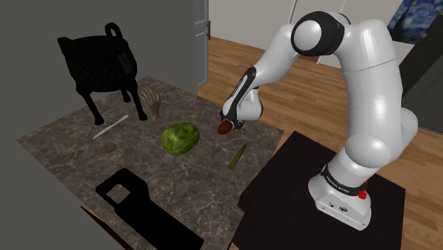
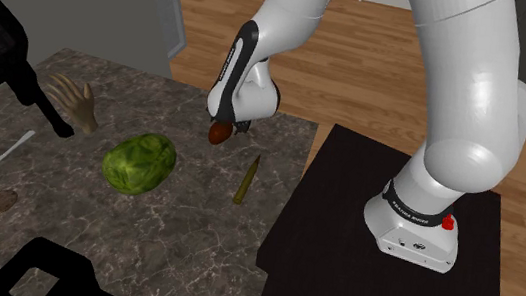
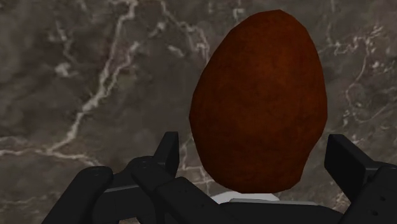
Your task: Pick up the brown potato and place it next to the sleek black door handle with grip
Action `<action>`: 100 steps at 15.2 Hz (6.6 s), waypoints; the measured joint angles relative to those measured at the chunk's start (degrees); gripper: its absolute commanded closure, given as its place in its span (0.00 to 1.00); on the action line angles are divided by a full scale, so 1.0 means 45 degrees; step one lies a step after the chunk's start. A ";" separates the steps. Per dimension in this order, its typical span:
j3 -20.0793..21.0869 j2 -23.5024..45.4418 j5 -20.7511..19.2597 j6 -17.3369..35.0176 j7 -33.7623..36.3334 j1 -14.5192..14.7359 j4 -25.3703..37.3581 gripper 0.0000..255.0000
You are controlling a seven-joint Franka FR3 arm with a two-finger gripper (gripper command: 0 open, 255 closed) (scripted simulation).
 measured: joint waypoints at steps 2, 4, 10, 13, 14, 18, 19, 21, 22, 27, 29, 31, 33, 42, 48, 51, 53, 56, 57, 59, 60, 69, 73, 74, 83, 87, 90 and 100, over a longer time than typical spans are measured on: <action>0.0002 0.0008 0.0000 0.0005 0.0000 0.0000 0.0005 0.00; 0.0002 0.0002 0.0000 0.0007 0.0000 0.0000 0.0006 1.00; -0.0015 -0.0003 0.0006 0.0001 0.0006 0.0010 0.0009 1.00; -0.0012 0.0005 0.0005 0.0009 0.0005 0.0007 0.0014 1.00; -0.0038 -0.0081 0.0014 -0.0048 0.0012 0.0034 -0.0027 1.00; -0.0303 -0.0769 0.0095 -0.0457 0.0107 0.0315 -0.0332 1.00; -0.0372 -0.0978 0.0097 -0.0591 0.0112 0.0351 -0.0420 1.00; -0.0584 -0.1385 0.0130 -0.0848 0.0206 0.0584 -0.0585 1.00; -0.0679 -0.1552 0.0133 -0.0964 0.0243 0.0679 -0.0645 1.00; -0.1304 -0.2498 0.0073 -0.1649 0.0515 0.1280 -0.0966 1.00; -0.1616 -0.2893 -0.0003 -0.1950 0.0677 0.1579 -0.1088 1.00; -0.1909 -0.3204 -0.0112 -0.2230 0.0829 0.1836 -0.1149 1.00; -0.2170 -0.3600 -0.0229 -0.2492 0.0952 0.2038 -0.1307 1.00; -0.3568 -0.5120 -0.1252 -0.3783 0.1977 0.3196 -0.1626 1.00; -0.4543 -0.5408 -0.2481 -0.3596 0.4589 0.5592 -0.2055 1.00; -0.5250 -0.5505 -0.3294 -0.3550 0.6315 0.7198 -0.2223 1.00; -0.5612 -0.5387 -0.3712 -0.3532 0.7304 0.8107 -0.2156 1.00; -0.6235 -0.5243 -0.4356 -0.3586 0.8876 0.9616 -0.2054 1.00; -0.6480 -0.5279 -0.4587 -0.3600 0.9389 1.0136 -0.2112 1.00; -0.6748 -0.5051 -0.4868 -0.3666 1.0288 1.0967 -0.1896 1.00; -0.6935 -0.4962 -0.5039 -0.3827 1.0749 1.1426 -0.1695 1.00; -0.7754 -0.3811 -0.5833 -0.4994 1.4253 1.4706 0.0094 1.00; -0.7512 -0.3171 -0.5644 -0.4741 1.4513 1.4781 0.0409 1.00; -0.7422 -0.3028 -0.5577 -0.4623 1.4475 1.4698 0.0436 1.00; -0.6605 -0.1616 -0.5074 -0.3530 1.4277 1.3997 0.0774 1.00; -0.6258 -0.0992 -0.4924 -0.3038 1.4207 1.3677 0.0931 1.00; -0.6037 -0.0460 -0.4828 -0.2732 1.4235 1.3521 0.1162 1.00; -0.5626 0.0555 -0.4678 -0.2021 1.4230 1.3100 0.1673 1.00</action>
